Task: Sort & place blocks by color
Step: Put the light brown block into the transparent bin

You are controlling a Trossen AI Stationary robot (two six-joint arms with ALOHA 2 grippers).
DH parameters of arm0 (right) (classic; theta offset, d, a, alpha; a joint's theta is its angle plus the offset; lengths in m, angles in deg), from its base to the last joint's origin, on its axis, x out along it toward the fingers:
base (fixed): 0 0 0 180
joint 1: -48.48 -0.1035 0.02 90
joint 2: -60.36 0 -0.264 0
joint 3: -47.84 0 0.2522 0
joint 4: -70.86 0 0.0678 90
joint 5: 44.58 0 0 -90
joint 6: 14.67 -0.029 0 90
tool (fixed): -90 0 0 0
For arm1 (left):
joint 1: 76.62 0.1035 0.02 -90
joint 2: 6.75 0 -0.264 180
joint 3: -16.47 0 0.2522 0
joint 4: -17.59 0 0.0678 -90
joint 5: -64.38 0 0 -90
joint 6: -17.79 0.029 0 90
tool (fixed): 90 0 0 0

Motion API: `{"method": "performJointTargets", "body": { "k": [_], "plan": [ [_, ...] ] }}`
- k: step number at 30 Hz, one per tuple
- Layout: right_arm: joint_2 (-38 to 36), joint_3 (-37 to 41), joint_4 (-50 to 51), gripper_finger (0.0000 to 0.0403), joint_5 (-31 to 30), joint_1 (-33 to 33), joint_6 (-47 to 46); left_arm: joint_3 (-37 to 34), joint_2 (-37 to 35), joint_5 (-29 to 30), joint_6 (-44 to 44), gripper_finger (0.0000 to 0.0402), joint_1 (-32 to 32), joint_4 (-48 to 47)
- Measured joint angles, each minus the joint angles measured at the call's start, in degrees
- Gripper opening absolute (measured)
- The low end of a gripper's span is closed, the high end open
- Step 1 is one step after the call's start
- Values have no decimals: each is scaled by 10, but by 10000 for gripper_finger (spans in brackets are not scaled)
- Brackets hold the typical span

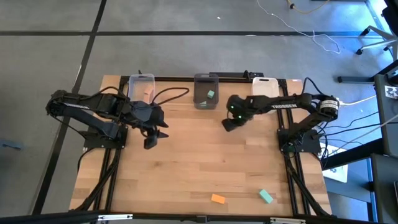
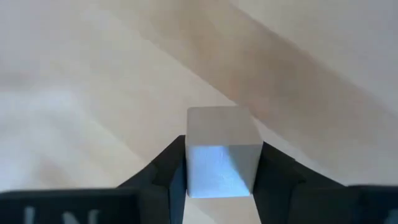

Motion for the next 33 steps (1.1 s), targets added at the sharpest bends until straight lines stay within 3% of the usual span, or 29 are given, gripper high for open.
{"method": "performJointTargets", "body": {
  "k": [5,9,16,19,24,33],
  "plan": [
    [-2,-73,-26,132,-50,-35,115,0,0,11,-93,199,0,1],
    [-2,-135,-25,132,-151,-81,231,0,0,35,-129,199,0,11],
    [-2,-219,-39,132,-347,-169,388,0,22,153,-323,199,0,58],
    [-3,-236,-67,132,-404,-197,439,0,40,165,-364,199,6,86],
    [-2,-243,-104,132,-439,-226,485,0,75,123,-361,199,30,182],
    [-2,-243,-110,132,-470,-248,508,0,125,120,-318,199,60,266]
  ]
}}
